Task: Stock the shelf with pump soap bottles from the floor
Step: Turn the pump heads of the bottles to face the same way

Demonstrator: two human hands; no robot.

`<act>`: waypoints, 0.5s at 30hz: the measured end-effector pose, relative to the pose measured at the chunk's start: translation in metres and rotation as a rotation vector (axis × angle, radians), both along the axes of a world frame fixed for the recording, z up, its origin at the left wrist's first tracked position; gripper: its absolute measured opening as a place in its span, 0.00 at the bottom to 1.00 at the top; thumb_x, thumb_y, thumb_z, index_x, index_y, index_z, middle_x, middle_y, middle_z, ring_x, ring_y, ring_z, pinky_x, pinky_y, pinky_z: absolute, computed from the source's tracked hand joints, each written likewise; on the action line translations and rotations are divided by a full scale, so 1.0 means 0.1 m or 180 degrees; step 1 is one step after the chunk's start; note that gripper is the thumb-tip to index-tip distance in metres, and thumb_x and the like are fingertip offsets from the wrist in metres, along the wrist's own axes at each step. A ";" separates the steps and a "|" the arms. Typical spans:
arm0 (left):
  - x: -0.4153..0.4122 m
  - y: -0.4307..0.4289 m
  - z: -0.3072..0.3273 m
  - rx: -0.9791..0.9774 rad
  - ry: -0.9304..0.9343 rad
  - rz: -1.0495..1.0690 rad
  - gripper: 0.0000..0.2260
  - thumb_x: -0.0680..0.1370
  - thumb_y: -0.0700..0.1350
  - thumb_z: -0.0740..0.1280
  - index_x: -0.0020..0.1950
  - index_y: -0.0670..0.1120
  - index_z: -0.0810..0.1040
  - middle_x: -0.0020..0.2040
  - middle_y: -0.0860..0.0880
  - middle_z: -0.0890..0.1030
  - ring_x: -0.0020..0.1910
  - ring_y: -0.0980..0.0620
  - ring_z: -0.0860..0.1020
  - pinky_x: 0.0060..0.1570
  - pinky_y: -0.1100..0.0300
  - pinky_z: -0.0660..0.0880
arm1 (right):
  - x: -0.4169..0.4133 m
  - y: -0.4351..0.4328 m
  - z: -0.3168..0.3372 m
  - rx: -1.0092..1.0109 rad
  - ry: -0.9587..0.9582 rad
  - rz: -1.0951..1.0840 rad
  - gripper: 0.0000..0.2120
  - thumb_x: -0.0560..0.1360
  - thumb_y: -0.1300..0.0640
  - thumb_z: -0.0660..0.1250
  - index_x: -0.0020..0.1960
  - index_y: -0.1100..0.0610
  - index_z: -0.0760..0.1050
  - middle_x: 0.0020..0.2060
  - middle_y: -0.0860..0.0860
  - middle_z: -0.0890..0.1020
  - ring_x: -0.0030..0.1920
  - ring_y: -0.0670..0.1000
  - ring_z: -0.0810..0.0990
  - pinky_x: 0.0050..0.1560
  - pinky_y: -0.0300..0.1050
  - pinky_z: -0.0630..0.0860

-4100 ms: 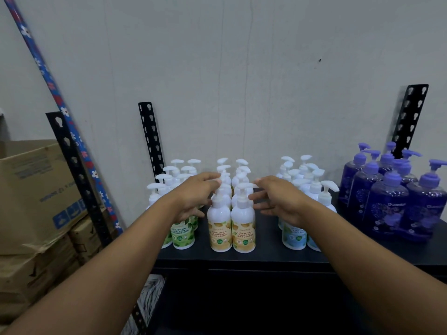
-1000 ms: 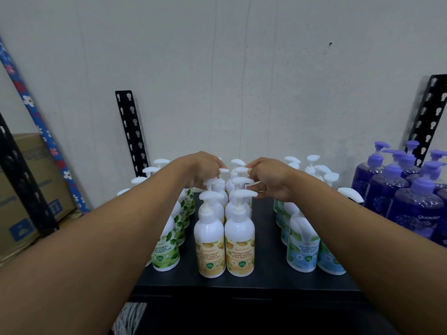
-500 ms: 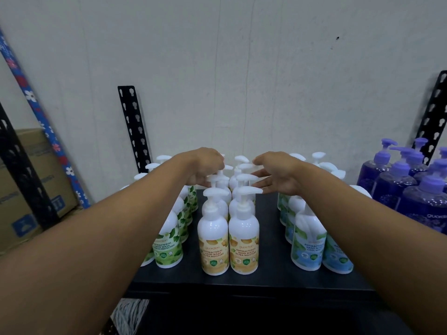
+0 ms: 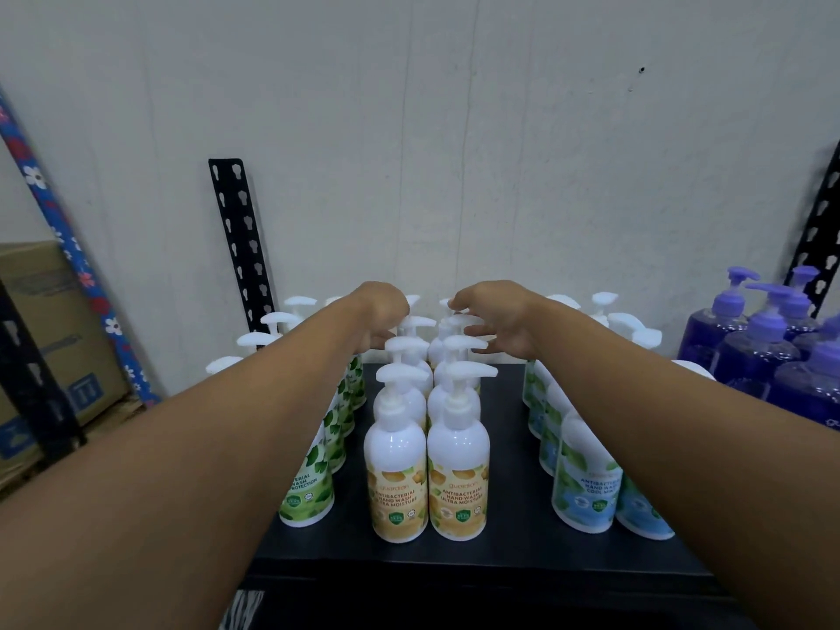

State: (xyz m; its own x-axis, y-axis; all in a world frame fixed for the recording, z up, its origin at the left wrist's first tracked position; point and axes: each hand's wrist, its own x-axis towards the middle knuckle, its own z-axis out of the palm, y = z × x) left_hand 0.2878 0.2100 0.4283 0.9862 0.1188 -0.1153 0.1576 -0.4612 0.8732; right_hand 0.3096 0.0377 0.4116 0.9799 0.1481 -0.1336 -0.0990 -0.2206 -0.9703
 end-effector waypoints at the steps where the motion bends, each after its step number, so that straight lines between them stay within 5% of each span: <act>1: 0.03 0.00 -0.02 -0.0012 -0.0053 0.0003 0.10 0.84 0.37 0.57 0.61 0.47 0.74 0.49 0.47 0.79 0.40 0.48 0.77 0.38 0.58 0.76 | 0.01 0.01 -0.01 -0.0014 -0.0009 0.0015 0.04 0.77 0.58 0.67 0.51 0.56 0.79 0.46 0.52 0.79 0.43 0.54 0.74 0.39 0.48 0.73; 5: 0.07 0.04 -0.05 0.0107 -0.0243 0.0079 0.10 0.84 0.38 0.60 0.63 0.44 0.76 0.56 0.43 0.79 0.38 0.47 0.78 0.35 0.59 0.77 | 0.07 0.00 -0.05 -0.0119 -0.0064 -0.0075 0.05 0.80 0.60 0.63 0.48 0.56 0.78 0.48 0.52 0.80 0.45 0.55 0.76 0.39 0.48 0.74; 15: 0.13 -0.01 -0.03 0.0446 -0.0243 -0.0177 0.11 0.84 0.45 0.63 0.67 0.46 0.76 0.50 0.47 0.78 0.33 0.51 0.74 0.30 0.60 0.71 | 0.14 -0.05 -0.06 -0.0039 -0.0094 -0.0352 0.14 0.82 0.64 0.56 0.59 0.61 0.78 0.46 0.52 0.83 0.40 0.53 0.78 0.37 0.45 0.77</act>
State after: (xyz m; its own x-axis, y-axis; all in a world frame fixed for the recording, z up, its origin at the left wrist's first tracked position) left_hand 0.3007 0.2092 0.4254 0.9970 0.0734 -0.0258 0.0640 -0.5853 0.8083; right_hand 0.3240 0.0328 0.4055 0.9937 0.0373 -0.1055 -0.0947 -0.2219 -0.9705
